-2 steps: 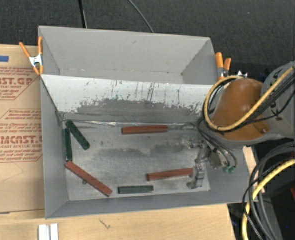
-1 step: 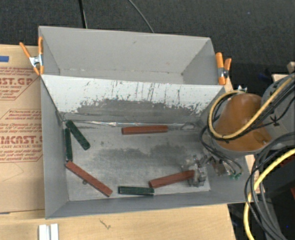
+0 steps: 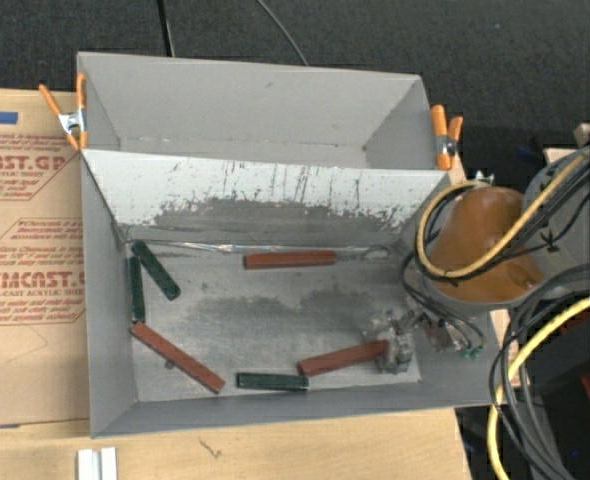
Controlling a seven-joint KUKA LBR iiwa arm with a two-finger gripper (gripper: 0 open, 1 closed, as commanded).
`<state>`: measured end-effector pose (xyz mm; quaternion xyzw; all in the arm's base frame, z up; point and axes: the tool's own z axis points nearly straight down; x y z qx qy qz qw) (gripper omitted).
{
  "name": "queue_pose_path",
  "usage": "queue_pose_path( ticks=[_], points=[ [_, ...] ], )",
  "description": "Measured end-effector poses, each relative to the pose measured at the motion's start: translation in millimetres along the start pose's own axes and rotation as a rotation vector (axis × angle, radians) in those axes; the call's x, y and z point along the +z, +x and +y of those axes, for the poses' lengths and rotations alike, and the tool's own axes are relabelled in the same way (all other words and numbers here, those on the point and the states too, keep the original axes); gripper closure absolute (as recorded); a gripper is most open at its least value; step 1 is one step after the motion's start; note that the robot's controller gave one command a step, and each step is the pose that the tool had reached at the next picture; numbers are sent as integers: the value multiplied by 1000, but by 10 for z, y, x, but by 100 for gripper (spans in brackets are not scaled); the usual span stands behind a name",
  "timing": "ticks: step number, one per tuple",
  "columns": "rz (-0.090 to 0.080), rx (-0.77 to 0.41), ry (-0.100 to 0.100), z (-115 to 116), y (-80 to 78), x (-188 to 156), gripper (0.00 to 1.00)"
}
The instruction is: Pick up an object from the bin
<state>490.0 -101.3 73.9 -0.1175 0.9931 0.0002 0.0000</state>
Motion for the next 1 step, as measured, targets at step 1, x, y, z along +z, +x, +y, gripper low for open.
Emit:
queue_pose_path(
  ticks=[1],
  points=[
    [-4,-31,1,343,-343,-1465,100]
  ],
)
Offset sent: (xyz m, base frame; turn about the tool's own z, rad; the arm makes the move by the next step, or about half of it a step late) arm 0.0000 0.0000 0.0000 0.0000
